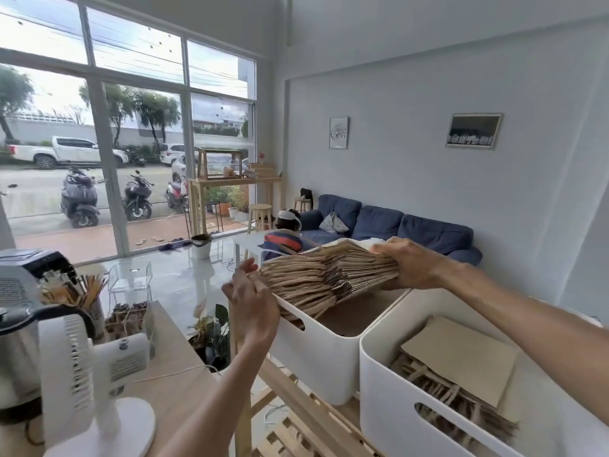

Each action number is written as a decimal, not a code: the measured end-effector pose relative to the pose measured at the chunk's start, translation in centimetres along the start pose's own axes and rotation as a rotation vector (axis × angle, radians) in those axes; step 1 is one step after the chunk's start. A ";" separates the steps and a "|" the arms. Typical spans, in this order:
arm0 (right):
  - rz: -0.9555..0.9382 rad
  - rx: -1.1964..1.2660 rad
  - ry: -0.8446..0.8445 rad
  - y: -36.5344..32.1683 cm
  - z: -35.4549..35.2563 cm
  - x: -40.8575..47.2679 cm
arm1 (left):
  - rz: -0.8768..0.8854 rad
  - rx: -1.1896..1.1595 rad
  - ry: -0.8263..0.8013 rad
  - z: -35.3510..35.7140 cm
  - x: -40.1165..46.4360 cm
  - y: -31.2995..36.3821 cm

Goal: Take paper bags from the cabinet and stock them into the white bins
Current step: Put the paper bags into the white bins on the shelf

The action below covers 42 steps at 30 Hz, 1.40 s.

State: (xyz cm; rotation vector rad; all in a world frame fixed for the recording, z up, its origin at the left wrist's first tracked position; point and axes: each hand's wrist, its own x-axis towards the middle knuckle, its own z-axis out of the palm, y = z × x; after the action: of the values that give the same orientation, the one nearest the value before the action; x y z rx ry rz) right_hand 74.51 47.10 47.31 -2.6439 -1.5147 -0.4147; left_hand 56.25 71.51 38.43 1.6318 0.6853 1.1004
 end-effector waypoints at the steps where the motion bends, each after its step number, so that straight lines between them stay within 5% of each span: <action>1: 0.037 -0.108 -0.063 -0.2 -0.2 0.4 | -0.005 0.001 0.001 0.0 0.0 0.0; 6: 0.258 -0.379 -0.458 -3.3 -2.6 1.6 | 0.020 0.000 -0.021 0.0 0.1 0.0; 9: 0.349 -0.373 -0.550 -3.9 -2.8 2.1 | 0.028 0.010 -0.025 -0.1 0.1 0.0; 15: 0.397 -0.410 -0.344 -5.2 -1.7 0.7 | 0.015 0.005 0.013 -0.1 -0.1 -0.2; 19: 0.553 -0.412 -0.431 -6.6 -2.1 1.0 | -0.021 0.003 0.015 -0.2 -0.3 0.2; 24: 0.507 -0.168 -0.624 -7.3 -5.4 1.6 | 0.018 0.016 0.012 -0.2 -0.1 0.3; 31: 0.299 -0.493 -0.433 -9.9 -3.5 -0.9 | -0.011 0.040 -0.017 -0.4 0.0 0.4; 35: 0.447 -0.373 -0.641 -10.4 -4.3 0.1 | 0.009 0.057 -0.028 -0.4 0.3 0.1; 38: 0.517 -0.046 -0.917 -9.9 -6.3 1.1 | 0.014 0.073 -0.052 -0.6 0.4 0.2; 42: 0.675 0.341 -0.767 -7.9 -6.5 1.6 | 0.029 0.092 -0.064 -0.8 0.4 0.5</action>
State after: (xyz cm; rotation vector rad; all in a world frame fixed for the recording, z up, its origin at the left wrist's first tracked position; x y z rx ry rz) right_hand 67.23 51.21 53.41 -2.8944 -0.5564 0.8895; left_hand 55.67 71.97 39.04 1.7526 0.6810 1.0466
